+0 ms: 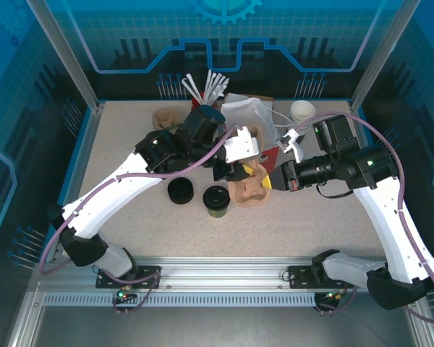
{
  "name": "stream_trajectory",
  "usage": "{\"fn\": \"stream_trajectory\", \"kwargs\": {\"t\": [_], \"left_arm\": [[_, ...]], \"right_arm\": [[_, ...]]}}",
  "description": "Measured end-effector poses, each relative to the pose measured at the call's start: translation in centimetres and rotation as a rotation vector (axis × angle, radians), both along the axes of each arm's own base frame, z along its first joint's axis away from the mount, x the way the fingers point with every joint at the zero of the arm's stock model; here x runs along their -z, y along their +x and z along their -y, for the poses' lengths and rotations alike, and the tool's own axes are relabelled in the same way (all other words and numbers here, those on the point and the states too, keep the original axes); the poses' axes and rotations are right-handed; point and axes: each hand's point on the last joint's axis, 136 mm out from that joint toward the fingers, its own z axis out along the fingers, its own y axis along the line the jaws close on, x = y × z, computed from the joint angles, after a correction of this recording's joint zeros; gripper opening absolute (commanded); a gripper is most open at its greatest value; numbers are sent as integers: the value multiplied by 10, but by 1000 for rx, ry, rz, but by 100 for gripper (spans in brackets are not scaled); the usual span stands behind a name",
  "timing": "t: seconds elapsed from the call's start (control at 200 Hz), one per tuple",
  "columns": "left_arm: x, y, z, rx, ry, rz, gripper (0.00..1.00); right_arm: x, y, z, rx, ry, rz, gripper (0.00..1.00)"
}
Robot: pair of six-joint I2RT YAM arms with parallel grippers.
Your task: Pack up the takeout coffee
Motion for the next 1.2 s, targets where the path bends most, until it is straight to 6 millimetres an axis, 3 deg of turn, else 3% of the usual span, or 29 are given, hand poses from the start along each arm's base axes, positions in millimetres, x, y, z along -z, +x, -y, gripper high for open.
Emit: {"fn": "stream_trajectory", "kwargs": {"t": [0.335,0.605,0.815,0.991,1.201], "left_arm": [[0,0,0,14,7,17,36],[1,2,-1,0,10,17,34],[0,13,-8,-49,-2,-3,34],[-4,32,-18,-137,-36,-32,33],[-14,59,-35,-259,-106,-71,31]], "right_arm": [[1,1,1,0,-7,9,0],[5,7,8,35,-53,42,26],[1,18,32,154,-93,109,38],[4,40,57,284,-183,176,43],[14,96,77,416,-305,242,43]]}}
